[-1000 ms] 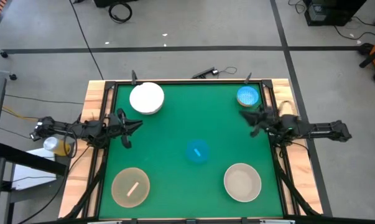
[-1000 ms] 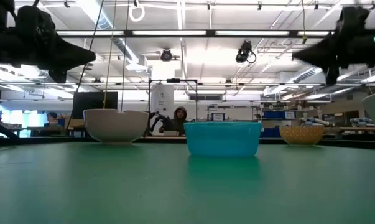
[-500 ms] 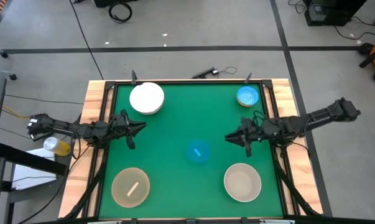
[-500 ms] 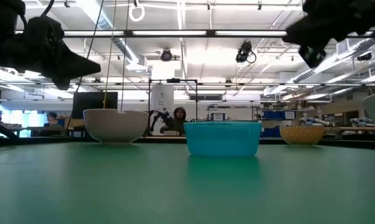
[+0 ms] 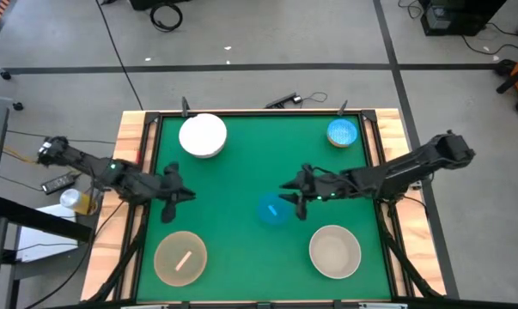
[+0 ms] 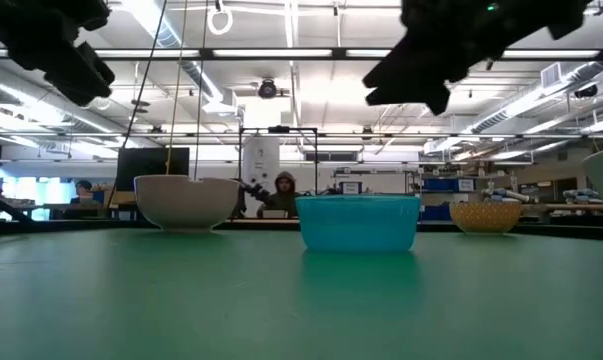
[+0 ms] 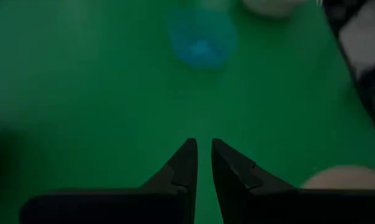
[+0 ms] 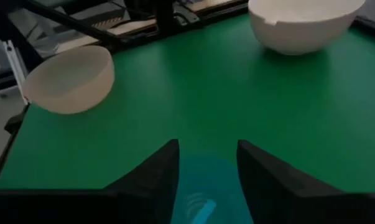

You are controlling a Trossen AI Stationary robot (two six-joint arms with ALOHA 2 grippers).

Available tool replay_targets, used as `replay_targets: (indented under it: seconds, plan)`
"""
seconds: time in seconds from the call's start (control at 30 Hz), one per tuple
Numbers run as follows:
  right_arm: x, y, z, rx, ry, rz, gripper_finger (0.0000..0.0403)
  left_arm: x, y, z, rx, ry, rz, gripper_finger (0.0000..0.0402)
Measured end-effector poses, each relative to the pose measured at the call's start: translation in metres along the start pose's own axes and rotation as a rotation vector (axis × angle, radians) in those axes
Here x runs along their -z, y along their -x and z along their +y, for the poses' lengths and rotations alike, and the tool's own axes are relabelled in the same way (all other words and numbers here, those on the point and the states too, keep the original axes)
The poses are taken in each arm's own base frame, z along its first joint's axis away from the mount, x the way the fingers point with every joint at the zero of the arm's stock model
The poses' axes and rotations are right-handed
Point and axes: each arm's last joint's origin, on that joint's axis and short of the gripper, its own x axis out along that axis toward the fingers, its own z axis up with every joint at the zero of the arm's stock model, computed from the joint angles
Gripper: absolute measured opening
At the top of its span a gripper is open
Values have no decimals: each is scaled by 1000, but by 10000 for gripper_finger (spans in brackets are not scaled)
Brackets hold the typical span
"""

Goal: Nest bowls inside each other
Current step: Stack the orange transparent bowl on top of the white bowl

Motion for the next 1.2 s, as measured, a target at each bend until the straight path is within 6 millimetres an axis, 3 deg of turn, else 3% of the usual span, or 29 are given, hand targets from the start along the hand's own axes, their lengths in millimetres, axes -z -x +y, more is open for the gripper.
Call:
replay_targets:
  seconds: [0.23,0.37,0.6,0.9,1.03,1.2]
  plan:
    - [0,-23,-2,70,7,24,183,-2,-16,-19,27,-5,77,48]
    - [-3,-26,-4,62,105,12,181,4,-26,-28,23,-20,142,56]
    - [-24,-26,-5,42,54,-182,181,11,-44,-41,12,-30,212,133]
    - [-20,-35,-19,82,-35,-143,181,23,-53,-51,92,19,366,214]
    - [-18,-53,-8,64,-48,-123,181,24,-53,-51,103,76,393,221]
    - [-28,-94,19,56,16,-36,181,25,-52,-50,84,112,411,222]
